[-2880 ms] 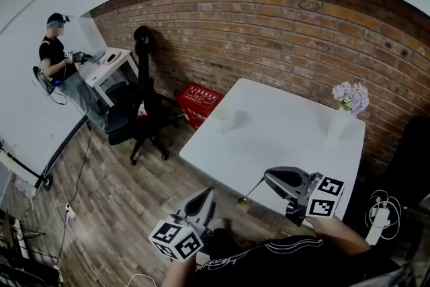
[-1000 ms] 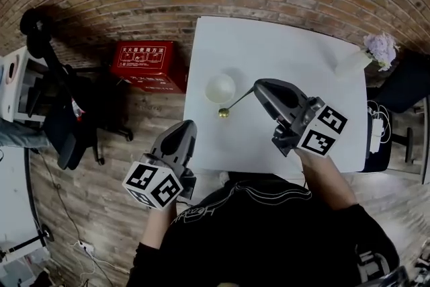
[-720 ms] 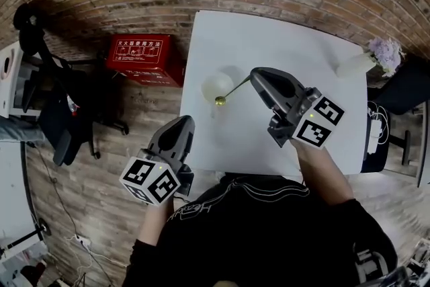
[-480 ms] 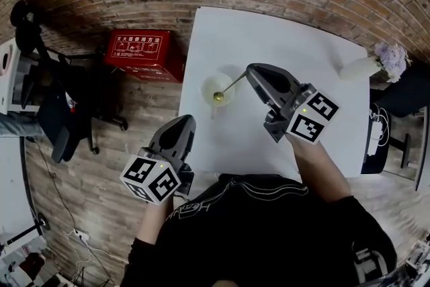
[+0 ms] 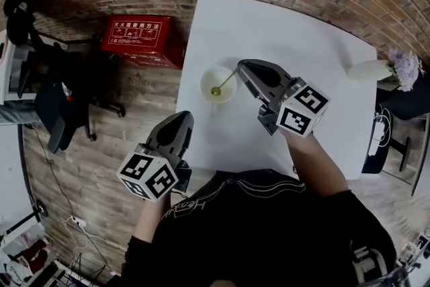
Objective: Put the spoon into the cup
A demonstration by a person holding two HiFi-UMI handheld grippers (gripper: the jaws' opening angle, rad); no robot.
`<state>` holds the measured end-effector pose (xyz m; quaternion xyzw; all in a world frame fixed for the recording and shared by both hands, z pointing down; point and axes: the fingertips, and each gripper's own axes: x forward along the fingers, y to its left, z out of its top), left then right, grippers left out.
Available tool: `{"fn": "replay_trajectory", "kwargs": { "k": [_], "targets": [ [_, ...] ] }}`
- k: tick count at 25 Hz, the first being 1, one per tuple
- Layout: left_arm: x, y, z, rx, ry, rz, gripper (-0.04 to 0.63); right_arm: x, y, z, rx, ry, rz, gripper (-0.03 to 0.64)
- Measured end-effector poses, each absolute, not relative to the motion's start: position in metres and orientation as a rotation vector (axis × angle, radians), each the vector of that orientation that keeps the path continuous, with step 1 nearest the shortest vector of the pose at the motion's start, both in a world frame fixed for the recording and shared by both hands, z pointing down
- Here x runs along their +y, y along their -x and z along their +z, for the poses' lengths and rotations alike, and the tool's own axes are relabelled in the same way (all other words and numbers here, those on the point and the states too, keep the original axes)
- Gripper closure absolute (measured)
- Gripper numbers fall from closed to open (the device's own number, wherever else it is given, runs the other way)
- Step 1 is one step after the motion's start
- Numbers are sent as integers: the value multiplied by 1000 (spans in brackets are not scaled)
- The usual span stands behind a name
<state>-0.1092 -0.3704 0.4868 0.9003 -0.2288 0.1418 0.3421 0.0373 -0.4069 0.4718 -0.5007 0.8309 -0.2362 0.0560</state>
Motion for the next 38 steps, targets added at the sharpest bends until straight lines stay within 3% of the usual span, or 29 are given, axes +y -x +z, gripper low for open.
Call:
{"fn": "replay_trajectory", "kwargs": {
  "k": [38],
  "targets": [
    [-368,123,512,-640,-2251,362,589,-423,-46,544,2418,1509,-944,617]
  ]
}}
